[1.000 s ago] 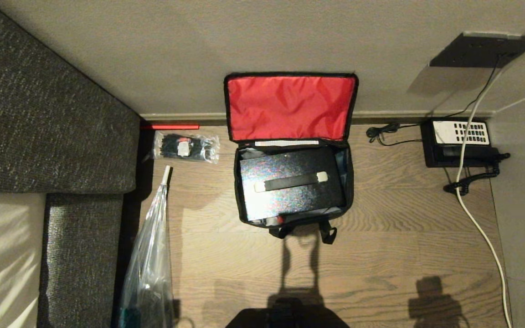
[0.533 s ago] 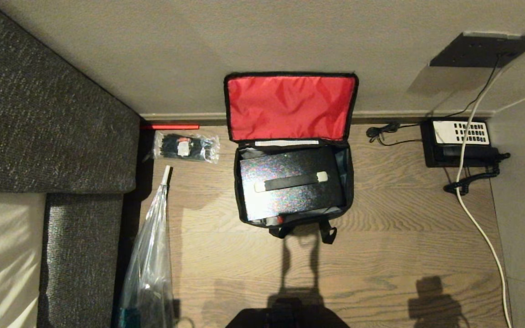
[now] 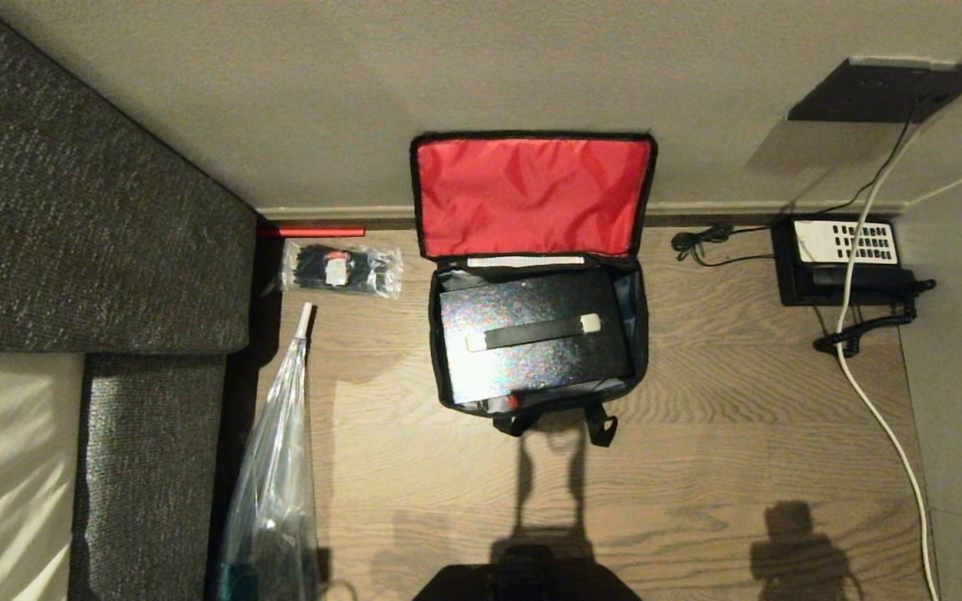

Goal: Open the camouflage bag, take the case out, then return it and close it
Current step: Grip the handle

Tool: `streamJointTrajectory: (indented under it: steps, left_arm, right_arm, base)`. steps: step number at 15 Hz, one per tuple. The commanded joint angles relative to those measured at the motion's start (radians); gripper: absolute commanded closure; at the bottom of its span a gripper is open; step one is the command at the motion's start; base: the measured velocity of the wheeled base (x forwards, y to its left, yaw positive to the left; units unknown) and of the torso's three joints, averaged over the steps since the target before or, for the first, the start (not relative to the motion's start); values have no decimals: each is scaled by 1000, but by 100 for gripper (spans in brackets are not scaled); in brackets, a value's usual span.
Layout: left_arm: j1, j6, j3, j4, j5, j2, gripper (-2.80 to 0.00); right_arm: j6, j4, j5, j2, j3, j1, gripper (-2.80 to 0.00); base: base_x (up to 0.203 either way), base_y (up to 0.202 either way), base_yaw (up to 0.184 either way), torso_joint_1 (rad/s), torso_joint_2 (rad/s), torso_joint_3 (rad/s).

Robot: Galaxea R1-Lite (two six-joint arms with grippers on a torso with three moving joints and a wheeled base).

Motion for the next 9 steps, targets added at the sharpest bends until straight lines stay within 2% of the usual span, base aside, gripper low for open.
streamJointTrajectory:
  steps: [1, 3, 4, 5, 7, 9]
  left_arm:
    - [1, 0, 3, 0, 0, -2, 0]
    - [0, 0, 3, 0, 0, -2, 0]
    - [0, 0, 3, 0, 0, -2, 0]
    - [0, 0, 3, 0, 0, -2, 0]
    - [1, -1, 3, 0, 1, -2, 0]
    - [1, -1, 2, 0, 2, -2, 0]
  right_arm:
    - [5, 157, 14, 2, -260, 0, 0]
    - [12, 401, 57, 3, -563, 0, 0]
    - [15, 475, 77, 3, -662, 0, 0]
    - [17, 527, 95, 3, -715, 0, 0]
    - [37, 662, 136, 46, -735, 0, 0]
    - [92, 704, 166, 214, -777, 14, 0]
  base:
    - [0, 0, 0, 0, 0, 0]
    - [0, 0, 0, 0, 0, 0]
    - [0, 0, 0, 0, 0, 0]
    - [0, 0, 0, 0, 0, 0]
    - [0, 0, 0, 0, 0, 0]
    - [0, 0, 0, 0, 0, 0]
